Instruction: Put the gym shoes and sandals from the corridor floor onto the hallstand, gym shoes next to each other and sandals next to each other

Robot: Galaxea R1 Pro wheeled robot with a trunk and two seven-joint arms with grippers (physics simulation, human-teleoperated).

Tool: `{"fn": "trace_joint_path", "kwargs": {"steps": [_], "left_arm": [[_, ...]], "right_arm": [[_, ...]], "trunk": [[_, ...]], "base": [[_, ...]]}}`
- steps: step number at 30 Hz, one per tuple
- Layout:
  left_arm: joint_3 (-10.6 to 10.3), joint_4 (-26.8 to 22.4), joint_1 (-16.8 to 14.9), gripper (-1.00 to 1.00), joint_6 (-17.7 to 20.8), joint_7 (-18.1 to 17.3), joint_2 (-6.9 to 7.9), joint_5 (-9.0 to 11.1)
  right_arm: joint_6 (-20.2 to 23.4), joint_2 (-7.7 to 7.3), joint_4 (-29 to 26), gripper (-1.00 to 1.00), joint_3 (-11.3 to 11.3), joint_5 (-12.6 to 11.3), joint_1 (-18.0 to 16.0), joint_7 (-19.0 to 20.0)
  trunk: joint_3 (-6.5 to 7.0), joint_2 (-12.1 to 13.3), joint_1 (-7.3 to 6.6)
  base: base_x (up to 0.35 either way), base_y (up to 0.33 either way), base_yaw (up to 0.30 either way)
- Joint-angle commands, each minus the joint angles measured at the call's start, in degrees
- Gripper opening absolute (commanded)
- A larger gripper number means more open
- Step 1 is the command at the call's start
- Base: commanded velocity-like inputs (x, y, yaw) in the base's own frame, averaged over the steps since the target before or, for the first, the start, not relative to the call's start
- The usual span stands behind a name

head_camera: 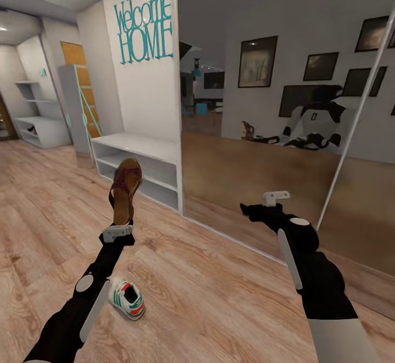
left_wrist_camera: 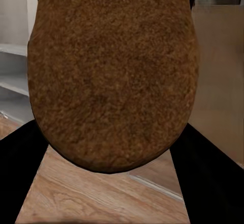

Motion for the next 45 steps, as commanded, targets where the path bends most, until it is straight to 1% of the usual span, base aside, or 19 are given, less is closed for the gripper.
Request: {"fn": "trace_joint_path", "kwargs": {"steps": [1,31,45], "left_arm": [[-0.1,0.1,0.0,-1.0,-0.2,-0.2,0.04,0.6],[-0.1,0.1,0.0,-1.0,-0.2,-0.2,0.04,0.6],[-0.1,0.1,0.0,-1.0,-0.2,-0.2,0.04,0.6]], "right_arm": [[0.3,0.01,-0.1,1.0,-0.1,0.0,0.0,0.2],[0.3,0.01,-0.1,1.0,-0.1,0.0,0.0,0.2],[0.3,0.01,-0.1,1.0,-0.1,0.0,0.0,0.2]], "trunk": [[-0.06,0.0,-0.01],[-0.06,0.0,-0.01],[-0.06,0.0,-0.01]], "base": [[0.0,-0.003,0.289],[0.003,-0.003,0.289],[0.179,-0.231,0.289]]}}
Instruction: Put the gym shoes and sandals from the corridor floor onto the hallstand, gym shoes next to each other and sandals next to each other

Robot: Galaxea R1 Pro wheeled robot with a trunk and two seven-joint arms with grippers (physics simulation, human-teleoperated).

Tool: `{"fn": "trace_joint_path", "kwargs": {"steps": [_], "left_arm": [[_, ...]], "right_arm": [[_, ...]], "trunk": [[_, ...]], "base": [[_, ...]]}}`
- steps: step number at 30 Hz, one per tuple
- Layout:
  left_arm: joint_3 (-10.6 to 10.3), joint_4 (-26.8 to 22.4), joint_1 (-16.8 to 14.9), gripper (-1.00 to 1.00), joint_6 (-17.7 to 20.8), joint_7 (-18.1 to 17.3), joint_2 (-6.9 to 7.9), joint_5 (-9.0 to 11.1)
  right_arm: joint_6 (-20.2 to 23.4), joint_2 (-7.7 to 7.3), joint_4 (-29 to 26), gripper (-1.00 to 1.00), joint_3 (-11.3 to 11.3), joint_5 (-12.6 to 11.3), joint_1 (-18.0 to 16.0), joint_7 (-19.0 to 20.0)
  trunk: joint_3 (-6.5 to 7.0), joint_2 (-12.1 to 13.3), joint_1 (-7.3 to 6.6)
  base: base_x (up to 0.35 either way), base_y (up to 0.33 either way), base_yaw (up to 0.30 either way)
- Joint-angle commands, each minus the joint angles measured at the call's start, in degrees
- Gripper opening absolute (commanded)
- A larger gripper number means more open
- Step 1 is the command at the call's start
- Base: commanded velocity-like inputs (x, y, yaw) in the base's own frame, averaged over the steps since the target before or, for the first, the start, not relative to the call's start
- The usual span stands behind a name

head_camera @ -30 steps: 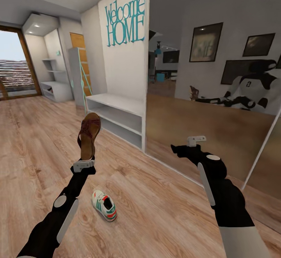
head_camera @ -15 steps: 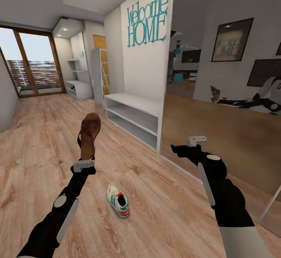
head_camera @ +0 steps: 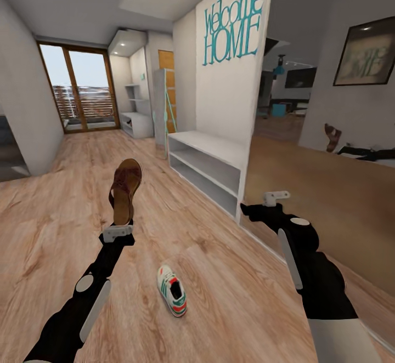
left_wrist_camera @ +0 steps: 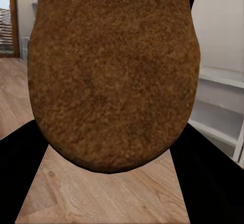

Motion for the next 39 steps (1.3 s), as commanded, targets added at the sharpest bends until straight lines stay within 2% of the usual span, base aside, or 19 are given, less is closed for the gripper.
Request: {"fn": "trace_joint_path", "kwargs": {"steps": [1,21,32,39], "left_arm": [[-0.1,0.0,0.0,-1.0,-0.1,-0.3,0.04,0.6],[-0.1,0.0,0.0,-1.0,-0.1,-0.3,0.04,0.7],[-0.1,0.0,0.0,-1.0,-0.1,-0.3,0.04,0.7],[-0.1,0.1,0.0,-1.0,-0.1,-0.3,0.04,0.7]], "right_arm": [[0.3,0.0,0.0,1.0,-0.1,0.0,0.0,0.2],[0.3,0.0,-0.1,1.0,-0.1,0.0,0.0,0.2],[0.3,0.0,0.0,1.0,-0.1,0.0,0.0,0.2],[0.3,0.0,0.0,1.0,-0.1,-0.1,0.0,0.3]], "trunk": [[-0.06,0.0,0.0],[-0.06,0.0,0.0],[-0.06,0.0,0.0],[-0.06,0.0,0.0]], "base": [[0.056,-0.25,0.289],[0.005,-0.121,0.289],[0.0,-0.014,0.287],[0.0,0.0,0.062]]}}
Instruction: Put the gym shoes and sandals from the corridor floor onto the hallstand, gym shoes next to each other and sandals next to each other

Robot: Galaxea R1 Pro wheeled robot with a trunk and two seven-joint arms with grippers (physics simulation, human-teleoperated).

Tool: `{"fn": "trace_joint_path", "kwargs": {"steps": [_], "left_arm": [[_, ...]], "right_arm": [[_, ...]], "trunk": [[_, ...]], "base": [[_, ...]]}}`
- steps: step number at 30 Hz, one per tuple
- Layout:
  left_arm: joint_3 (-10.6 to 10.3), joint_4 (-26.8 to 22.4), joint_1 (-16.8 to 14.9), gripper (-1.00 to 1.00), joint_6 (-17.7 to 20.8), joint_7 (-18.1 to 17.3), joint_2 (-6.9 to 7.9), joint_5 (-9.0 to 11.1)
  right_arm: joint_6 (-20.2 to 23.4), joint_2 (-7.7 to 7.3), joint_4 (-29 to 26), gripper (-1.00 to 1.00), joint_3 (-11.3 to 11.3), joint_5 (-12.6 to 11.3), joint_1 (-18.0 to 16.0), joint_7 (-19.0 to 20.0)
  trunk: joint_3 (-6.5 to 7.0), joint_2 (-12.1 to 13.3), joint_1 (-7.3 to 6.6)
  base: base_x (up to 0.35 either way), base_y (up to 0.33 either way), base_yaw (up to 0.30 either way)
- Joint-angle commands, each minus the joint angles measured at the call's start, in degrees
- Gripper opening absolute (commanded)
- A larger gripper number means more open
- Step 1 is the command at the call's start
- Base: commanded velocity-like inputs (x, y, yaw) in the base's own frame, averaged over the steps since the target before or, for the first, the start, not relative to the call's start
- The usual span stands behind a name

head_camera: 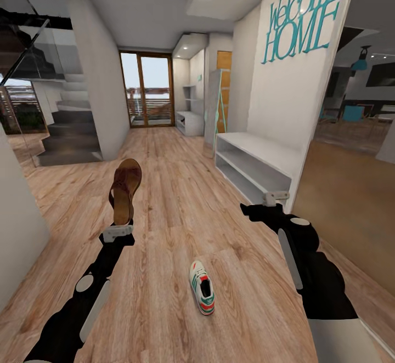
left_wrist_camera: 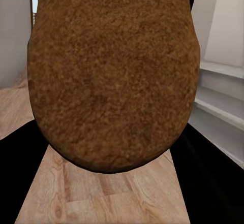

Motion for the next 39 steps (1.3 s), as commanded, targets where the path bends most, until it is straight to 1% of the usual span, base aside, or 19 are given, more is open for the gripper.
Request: {"fn": "trace_joint_path", "kwargs": {"steps": [1,2,3,5,6,9,16,20,30,31,33,34,39], "left_arm": [[-0.1,0.0,0.0,-1.0,-0.2,-0.2,0.05,0.6],[0.2,-0.3,0.1,-1.0,0.2,-0.3,0.38,0.3],[0.0,-0.6,0.1,-1.0,0.5,-0.3,0.45,0.0],[-0.1,-1.3,0.1,-1.0,0.6,-0.3,0.32,0.0],[-0.2,-1.6,0.1,-1.0,0.2,-0.3,0.13,0.0],[-0.4,-2.5,0.1,-1.0,-0.7,-0.3,-0.16,0.0],[-0.4,-2.6,0.1,-1.0,-0.8,-0.2,-0.21,0.0],[-0.4,-2.6,0.1,-1.0,-0.7,-0.2,-0.22,0.0],[-0.4,-2.6,0.1,-1.0,-0.7,-0.2,-0.22,0.0],[-0.4,-2.6,0.1,-1.0,-0.7,-0.2,-0.22,0.0],[-0.4,-2.6,0.1,-1.0,-0.7,-0.2,-0.22,0.0],[-0.4,-2.6,0.1,-1.0,-0.7,-0.2,-0.22,0.0],[-0.4,-2.6,0.1,-1.0,-0.7,-0.2,-0.22,0.0]], "right_arm": [[0.3,0.02,-0.1,1.0,0.0,0.0,0.0,0.3],[-0.1,0.35,0.3,1.0,-0.4,0.1,0.0,0.2],[-0.4,0.11,0.6,1.0,-0.7,0.1,0.0,0.3],[-1.0,-0.01,1.2,1.0,-0.9,0.1,0.0,0.3],[-1.3,-0.19,1.6,1.0,-0.6,0.1,0.0,0.3],[-0.4,-0.46,0.7,1.0,0.4,0.1,0.0,0.5],[1.9,-0.44,-0.7,1.0,0.3,0.1,0.0,0.3],[3.1,-0.31,0.1,1.0,0.3,0.1,0.0,0.3],[-0.2,-0.25,3.3,1.0,0.5,0.1,0.0,0.1],[-28.0,-0.25,18.7,1.0,0.5,0.1,0.0,0.1],[-32.9,-0.25,22.6,1.0,0.5,0.1,0.0,0.1],[-34.2,-0.22,23.5,1.0,0.5,0.1,0.0,0.1],[-36.5,-0.17,25.2,1.0,0.6,0.1,0.0,0.1]], "trunk": [[-0.06,0.0,-0.01],[-0.06,0.0,-0.01],[-0.06,0.0,-0.01],[-0.06,0.0,-0.01],[-0.06,0.0,-0.01],[-0.06,0.0,-0.01],[-0.06,0.0,-0.01],[-0.06,0.0,-0.01],[-0.06,0.0,-0.01],[-0.06,0.0,-0.01],[-0.06,0.0,-0.01],[-0.06,0.0,-0.01],[-0.06,0.0,-0.01]], "base": [[0.0,0.0,0.006],[0.0,0.0,0.0],[0.0,0.0,0.0],[0.0,0.0,0.0],[0.0,0.0,0.0],[0.0,0.0,0.0],[0.024,0.0,0.0],[0.249,0.0,0.0],[0.323,0.0,0.0],[0.187,0.0,0.0],[0.091,0.0,0.0],[0.039,0.0,0.0],[0.016,0.0,0.0]]}}
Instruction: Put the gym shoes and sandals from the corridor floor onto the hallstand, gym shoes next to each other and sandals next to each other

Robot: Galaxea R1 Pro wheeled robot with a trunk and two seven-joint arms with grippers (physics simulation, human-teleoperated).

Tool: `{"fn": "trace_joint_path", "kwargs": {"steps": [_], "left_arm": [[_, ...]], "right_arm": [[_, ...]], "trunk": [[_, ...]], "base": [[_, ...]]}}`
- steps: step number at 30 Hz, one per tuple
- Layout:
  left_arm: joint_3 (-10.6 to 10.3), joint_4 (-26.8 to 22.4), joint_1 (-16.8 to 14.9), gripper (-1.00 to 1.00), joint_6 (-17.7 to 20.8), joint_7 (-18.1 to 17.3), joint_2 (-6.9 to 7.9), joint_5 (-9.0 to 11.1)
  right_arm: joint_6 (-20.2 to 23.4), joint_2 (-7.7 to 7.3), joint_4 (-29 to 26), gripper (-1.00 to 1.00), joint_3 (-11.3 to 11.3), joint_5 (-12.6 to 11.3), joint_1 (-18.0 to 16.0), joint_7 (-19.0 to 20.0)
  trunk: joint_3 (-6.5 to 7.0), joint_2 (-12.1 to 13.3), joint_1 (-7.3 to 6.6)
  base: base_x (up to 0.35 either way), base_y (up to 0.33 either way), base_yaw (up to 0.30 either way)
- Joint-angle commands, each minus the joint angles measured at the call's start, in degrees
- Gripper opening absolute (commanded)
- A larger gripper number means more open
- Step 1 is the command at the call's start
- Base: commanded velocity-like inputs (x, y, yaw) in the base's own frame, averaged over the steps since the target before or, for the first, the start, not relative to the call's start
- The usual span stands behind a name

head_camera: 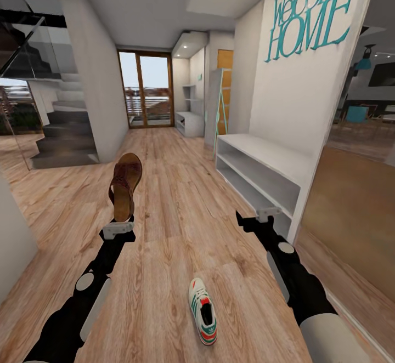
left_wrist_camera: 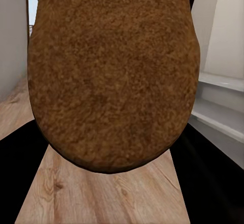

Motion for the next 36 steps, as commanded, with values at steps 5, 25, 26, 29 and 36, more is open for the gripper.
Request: {"fn": "trace_joint_path", "kwargs": {"steps": [5,25,26,29,36], "left_arm": [[0.0,0.0,0.0,-1.0,-0.1,-0.3,0.04,0.6],[0.0,0.0,0.0,-1.0,-0.1,-0.3,0.04,0.7],[0.0,0.0,0.0,-1.0,-0.1,-0.3,0.04,0.7],[0.0,0.0,0.0,-1.0,-0.1,-0.3,0.04,0.7],[0.0,0.0,0.0,-1.0,-0.1,-0.3,0.04,0.7]], "right_arm": [[-2.2,0.04,0.5,1.0,0.0,0.1,0.0,0.2],[-20.7,0.99,24.6,1.0,0.0,-0.2,0.0,-0.2],[-20.8,0.98,24.6,1.0,-0.1,-0.2,0.0,-0.2],[-20.9,0.97,24.7,1.0,0.0,-0.2,0.0,-0.2],[-21.0,0.97,24.7,1.0,0.0,-0.2,0.0,-0.2]], "trunk": [[-0.06,0.0,-0.01],[-0.06,0.0,-0.01],[-0.06,0.0,-0.01],[-0.06,0.0,-0.01],[-0.06,0.0,-0.01]], "base": [[0.002,0.0,0.0],[0.0,0.0,0.003],[0.0,0.0,0.127],[0.0,0.0,0.224],[0.0,0.0,0.286]]}}
